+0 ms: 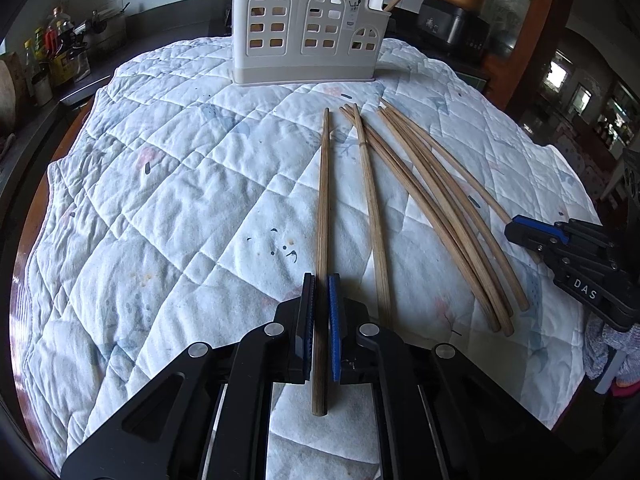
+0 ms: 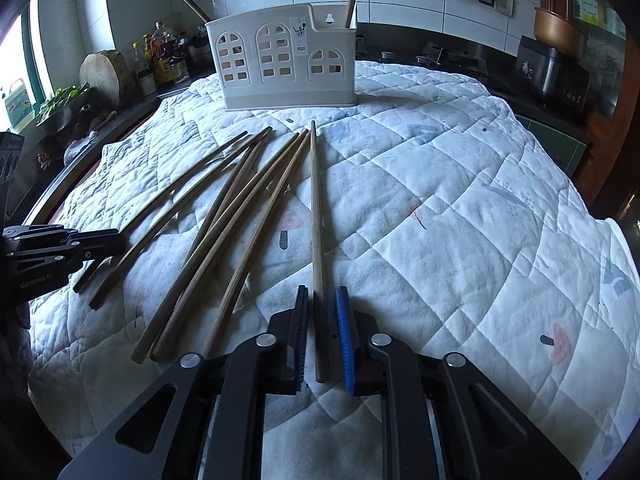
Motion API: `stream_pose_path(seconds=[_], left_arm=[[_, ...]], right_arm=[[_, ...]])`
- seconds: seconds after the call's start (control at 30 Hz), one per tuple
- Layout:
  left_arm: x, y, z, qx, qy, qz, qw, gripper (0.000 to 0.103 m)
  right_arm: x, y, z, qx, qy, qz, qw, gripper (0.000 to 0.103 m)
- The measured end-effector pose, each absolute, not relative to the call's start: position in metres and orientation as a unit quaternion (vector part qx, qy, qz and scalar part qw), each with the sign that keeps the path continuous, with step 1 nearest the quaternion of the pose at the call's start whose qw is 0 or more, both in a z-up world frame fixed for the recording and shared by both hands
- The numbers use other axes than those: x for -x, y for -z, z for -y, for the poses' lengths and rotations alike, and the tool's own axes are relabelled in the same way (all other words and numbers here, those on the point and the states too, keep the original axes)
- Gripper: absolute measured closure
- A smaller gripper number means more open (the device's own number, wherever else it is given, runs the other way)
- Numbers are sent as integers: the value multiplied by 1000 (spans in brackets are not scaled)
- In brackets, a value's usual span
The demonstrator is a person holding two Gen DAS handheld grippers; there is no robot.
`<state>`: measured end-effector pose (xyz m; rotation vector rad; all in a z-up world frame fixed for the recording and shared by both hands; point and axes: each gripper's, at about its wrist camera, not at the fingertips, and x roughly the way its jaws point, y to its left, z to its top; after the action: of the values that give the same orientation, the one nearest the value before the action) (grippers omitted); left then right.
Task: Organize utensils
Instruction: 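Carry both held chopsticks to the caddy and lower them into its slots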
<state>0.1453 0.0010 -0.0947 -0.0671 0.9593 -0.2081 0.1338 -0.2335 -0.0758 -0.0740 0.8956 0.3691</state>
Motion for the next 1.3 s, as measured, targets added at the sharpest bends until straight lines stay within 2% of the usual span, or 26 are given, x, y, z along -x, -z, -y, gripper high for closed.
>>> stream_pose_path(seconds=[0.23, 0.5, 0.97, 1.3], left_arm=[[-137, 82, -3, 46, 103, -441, 890, 98], [-127, 50, -9, 55, 105, -400, 909, 98], [-152, -6, -16, 54, 115, -346, 929, 98], [-185, -48, -21, 52, 133, -327, 934, 98]], right_arm=[[-129, 68, 238, 20, -179, -421, 889, 96], [-122, 35, 241, 18, -187, -382, 905, 96], [-157, -60, 241, 34, -226, -310, 923, 96], [-198, -147, 237, 50, -256, -276, 925, 96]])
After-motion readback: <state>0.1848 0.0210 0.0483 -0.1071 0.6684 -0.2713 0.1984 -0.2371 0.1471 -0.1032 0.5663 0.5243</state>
